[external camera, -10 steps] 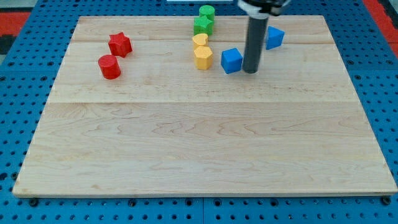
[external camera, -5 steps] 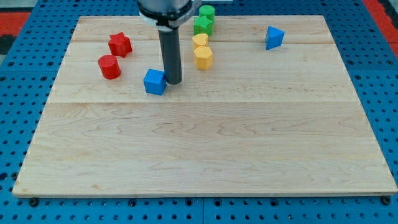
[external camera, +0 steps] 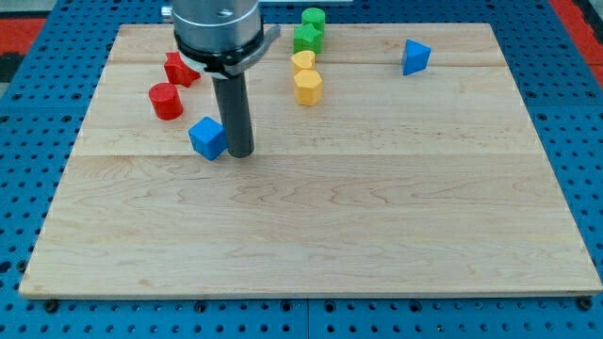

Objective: Move the blue cube to the bottom side of the red circle

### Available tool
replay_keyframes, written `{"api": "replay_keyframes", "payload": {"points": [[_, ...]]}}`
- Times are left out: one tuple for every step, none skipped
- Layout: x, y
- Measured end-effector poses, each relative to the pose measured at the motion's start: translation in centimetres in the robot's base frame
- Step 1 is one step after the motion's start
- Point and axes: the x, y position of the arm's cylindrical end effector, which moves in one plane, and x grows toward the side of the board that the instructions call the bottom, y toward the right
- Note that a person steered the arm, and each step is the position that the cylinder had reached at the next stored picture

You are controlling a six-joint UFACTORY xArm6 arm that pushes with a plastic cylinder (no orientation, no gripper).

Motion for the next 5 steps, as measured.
{"api": "replay_keyframes", "payload": {"points": [[-1.1, -0.3], [-1.7, -1.3], [-1.8, -3.9], [-1.8, -5.5], [-1.9, -4.5]]}}
